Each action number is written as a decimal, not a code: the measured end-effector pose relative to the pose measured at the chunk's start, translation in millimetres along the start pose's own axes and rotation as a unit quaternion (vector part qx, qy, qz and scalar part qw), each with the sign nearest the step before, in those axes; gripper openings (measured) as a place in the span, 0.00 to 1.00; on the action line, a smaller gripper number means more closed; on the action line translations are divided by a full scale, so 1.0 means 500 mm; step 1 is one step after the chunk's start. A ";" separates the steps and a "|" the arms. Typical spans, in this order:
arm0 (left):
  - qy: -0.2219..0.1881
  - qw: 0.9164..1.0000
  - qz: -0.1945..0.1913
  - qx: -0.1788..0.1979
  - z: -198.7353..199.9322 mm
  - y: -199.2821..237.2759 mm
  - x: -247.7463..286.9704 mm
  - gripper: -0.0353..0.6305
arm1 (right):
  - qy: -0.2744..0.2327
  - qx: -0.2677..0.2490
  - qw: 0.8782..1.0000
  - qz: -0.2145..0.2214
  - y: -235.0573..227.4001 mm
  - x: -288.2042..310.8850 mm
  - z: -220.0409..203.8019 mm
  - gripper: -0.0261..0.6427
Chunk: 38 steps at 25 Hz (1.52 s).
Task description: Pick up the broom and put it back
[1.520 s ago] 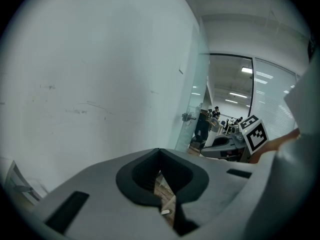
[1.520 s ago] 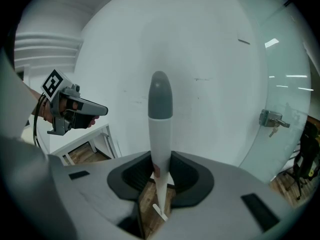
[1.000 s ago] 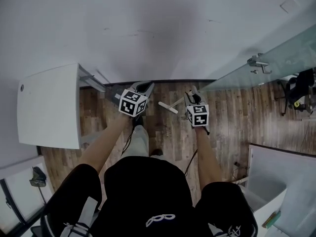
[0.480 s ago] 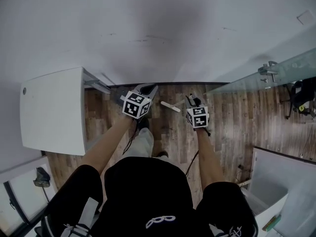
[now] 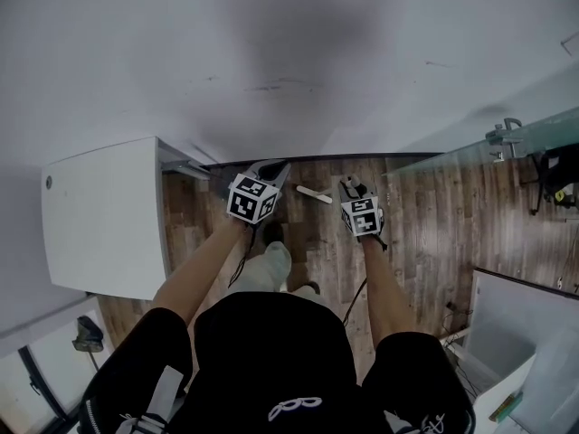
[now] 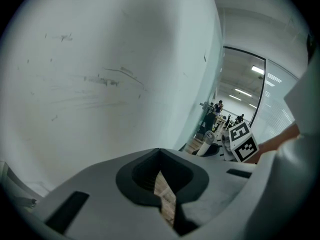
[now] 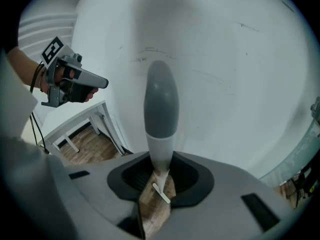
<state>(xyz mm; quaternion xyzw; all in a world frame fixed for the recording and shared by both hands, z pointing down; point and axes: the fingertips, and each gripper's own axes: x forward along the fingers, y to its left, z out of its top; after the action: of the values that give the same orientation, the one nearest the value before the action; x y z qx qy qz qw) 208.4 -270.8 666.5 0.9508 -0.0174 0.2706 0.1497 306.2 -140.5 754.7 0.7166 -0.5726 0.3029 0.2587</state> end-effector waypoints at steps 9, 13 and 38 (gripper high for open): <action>0.000 1.000 -0.001 0.001 0.005 0.055 -0.004 0.08 | -0.014 0.018 1.000 -0.006 0.013 0.058 0.042 0.21; -0.006 1.000 0.002 0.000 0.016 0.061 -0.006 0.08 | -0.015 0.016 1.000 -0.001 0.021 0.078 0.058 0.21; -0.019 0.998 0.044 -0.043 0.056 0.105 0.071 0.08 | -0.008 0.036 0.999 0.038 -0.082 0.220 0.160 0.21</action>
<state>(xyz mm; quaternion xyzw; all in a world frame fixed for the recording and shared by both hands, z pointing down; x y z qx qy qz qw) 247.0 -327.7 676.6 0.9467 -0.0740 0.2583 0.1776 375.1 -262.2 779.3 0.7058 -0.5898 0.3273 0.2164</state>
